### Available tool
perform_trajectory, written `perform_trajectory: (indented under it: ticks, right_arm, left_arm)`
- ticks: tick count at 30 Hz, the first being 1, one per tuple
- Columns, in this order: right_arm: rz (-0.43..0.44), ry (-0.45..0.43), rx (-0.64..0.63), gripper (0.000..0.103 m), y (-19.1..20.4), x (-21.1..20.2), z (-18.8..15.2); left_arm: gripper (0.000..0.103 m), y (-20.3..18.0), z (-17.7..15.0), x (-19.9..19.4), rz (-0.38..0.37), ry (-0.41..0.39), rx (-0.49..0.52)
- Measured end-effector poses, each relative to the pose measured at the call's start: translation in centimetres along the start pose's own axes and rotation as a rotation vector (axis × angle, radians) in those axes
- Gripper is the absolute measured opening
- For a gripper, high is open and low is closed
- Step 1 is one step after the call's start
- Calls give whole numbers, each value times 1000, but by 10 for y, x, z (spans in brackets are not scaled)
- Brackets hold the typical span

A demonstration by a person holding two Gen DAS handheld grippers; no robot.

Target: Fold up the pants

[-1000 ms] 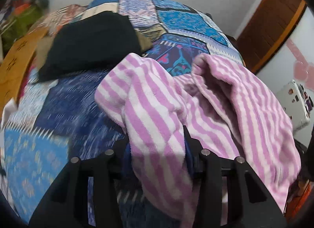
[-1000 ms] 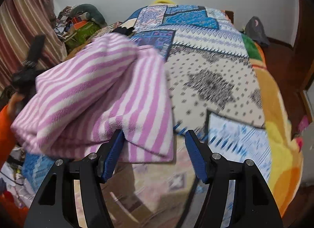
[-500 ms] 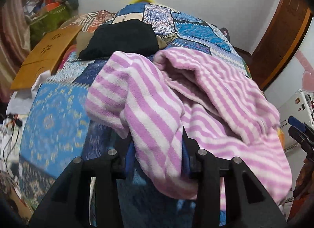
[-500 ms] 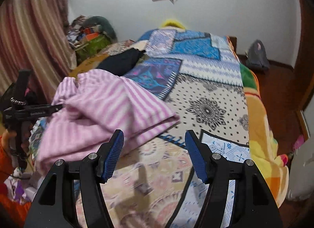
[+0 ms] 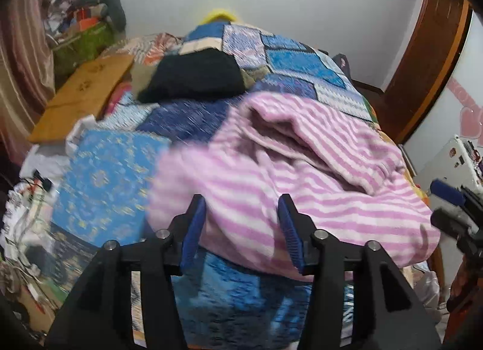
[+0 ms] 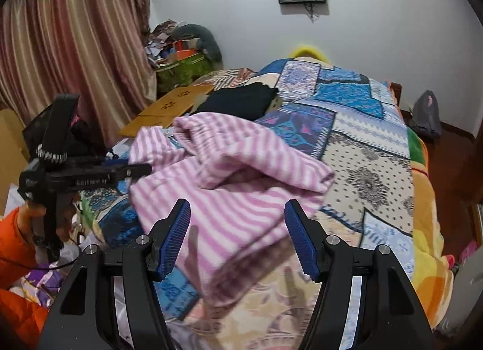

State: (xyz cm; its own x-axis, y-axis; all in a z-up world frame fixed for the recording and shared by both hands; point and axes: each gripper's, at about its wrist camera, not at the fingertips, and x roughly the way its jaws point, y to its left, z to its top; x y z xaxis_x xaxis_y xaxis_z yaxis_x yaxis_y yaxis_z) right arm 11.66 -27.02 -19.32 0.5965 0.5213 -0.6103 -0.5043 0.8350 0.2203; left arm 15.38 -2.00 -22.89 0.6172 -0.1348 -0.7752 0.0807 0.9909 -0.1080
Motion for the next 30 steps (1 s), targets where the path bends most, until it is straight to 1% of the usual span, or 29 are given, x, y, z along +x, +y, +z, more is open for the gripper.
perform_trajectory:
  ticks: [1, 2, 4, 8, 10, 12, 14, 18, 22, 25, 28, 30]
  right_arm:
    - [5, 5, 0, 61, 3, 4, 0]
    - [7, 11, 0, 61, 5, 7, 0]
    - [9, 30, -1, 61, 9, 15, -2]
    - [-3, 88, -2, 61, 12, 32, -11]
    - [-27, 124, -12, 61, 9, 43, -17]
    - [2, 134, 26, 62, -1, 49, -20]
    - [23, 141, 53, 67, -10, 52, -20]
    - [29, 155, 29, 70, -14, 57, -19]
    - [15, 175, -19, 71, -15, 58, -15]
    - [5, 184, -19, 71, -22, 59, -13]
    - [6, 194, -12, 71, -25, 59, -11]
    - [13, 200, -8, 71, -24, 55, -9]
  left_arm:
    - [57, 6, 5, -3, 10, -18, -1]
    - [58, 11, 9, -4, 14, -28, -3]
    - [62, 22, 18, 2, 14, -29, -3]
    - [63, 33, 26, 35, -10, 56, 21]
    - [63, 33, 22, 56, 3, 105, 58]
    - [63, 31, 17, 69, 16, 126, 100]
    - [63, 30, 13, 76, 4, 141, 118]
    - [59, 32, 5, 73, -22, 146, 109]
    - [59, 32, -5, 66, -57, 159, 80]
    - [58, 32, -8, 62, -81, 171, 53]
    - [58, 25, -5, 55, -52, 149, 114]
    - [58, 24, 1, 50, -46, 139, 138]
